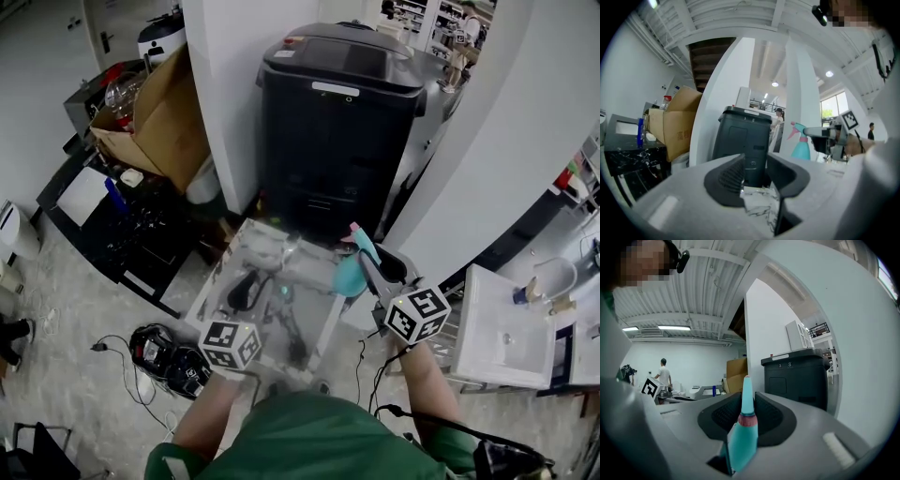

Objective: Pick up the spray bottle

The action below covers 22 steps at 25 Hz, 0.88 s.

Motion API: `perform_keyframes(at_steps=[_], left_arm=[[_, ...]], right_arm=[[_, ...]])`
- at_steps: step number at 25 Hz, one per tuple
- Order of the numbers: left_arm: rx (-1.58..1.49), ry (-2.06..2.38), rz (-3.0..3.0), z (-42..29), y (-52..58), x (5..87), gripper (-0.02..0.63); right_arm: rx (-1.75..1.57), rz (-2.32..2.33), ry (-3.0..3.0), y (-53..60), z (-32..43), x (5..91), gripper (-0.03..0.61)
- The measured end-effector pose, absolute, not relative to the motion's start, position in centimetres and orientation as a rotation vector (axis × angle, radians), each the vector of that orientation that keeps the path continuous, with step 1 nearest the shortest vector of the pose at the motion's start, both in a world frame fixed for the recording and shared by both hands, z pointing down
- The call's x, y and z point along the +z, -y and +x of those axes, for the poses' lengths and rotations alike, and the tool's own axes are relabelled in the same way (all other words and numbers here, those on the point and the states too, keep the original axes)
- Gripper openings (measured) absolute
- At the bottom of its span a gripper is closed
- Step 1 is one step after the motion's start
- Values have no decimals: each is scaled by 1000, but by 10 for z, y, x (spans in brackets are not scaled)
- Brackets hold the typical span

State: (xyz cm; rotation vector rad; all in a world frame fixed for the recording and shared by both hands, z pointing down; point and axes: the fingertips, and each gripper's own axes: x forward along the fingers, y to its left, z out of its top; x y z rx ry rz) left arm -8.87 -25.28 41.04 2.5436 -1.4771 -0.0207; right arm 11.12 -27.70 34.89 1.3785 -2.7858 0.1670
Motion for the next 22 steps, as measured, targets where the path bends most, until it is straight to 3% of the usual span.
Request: perform_keyframes(at_steps=[22], left_arm=[[-67,1688,2548,-143,278,369,140]], right_arm=[[216,1409,2781,282,122,363,89]])
